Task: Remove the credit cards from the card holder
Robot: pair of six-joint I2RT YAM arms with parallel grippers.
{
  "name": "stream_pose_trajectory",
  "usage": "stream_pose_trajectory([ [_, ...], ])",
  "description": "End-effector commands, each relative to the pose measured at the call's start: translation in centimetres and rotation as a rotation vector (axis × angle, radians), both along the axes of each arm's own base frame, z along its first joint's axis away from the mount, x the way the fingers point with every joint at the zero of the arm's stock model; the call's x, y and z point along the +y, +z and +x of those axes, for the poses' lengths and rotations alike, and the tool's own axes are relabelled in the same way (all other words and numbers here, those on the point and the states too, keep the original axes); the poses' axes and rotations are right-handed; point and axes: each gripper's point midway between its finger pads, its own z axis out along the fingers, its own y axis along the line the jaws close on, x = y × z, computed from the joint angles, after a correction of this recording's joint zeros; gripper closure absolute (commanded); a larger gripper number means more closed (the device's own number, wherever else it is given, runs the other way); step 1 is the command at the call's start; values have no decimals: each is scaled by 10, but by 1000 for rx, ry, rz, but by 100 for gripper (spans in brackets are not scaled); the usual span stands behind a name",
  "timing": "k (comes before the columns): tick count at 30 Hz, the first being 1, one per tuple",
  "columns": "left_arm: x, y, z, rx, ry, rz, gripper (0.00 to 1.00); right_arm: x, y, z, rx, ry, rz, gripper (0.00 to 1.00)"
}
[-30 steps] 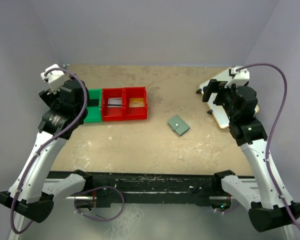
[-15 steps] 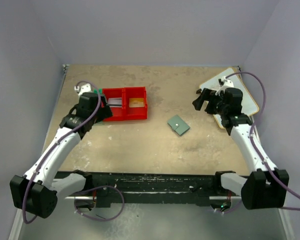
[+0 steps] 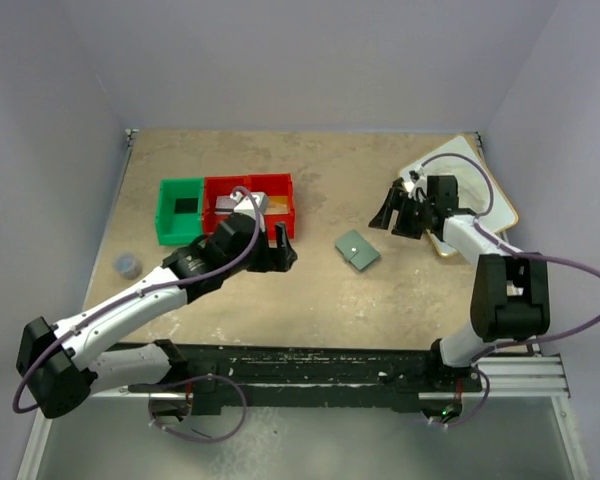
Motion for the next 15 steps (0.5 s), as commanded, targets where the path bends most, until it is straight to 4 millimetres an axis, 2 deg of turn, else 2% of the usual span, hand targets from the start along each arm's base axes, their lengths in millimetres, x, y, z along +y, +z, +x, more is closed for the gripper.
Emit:
stream_pose_trajectory([
  [1, -31, 23, 7, -58, -30, -111, 18, 16, 17, 18, -48, 81, 38, 22],
  [4, -36, 21, 6, -54, -40, -111, 18, 13, 13, 26, -46, 74, -12, 25],
  [8, -32, 17, 5, -53, -30, -97, 18, 9, 7, 32, -47, 62, -52, 29],
  [10, -28, 14, 5, -50, -14, -88, 18, 14, -1, 31, -23, 95, -39, 36],
  [12, -24, 11, 4, -44, 0, -82, 18, 21, -10, 29, -1, 133, -30, 38],
  [15, -20, 9, 4, -43, 22, -84, 18, 42, -27, 21, 48, 229, -38, 46],
])
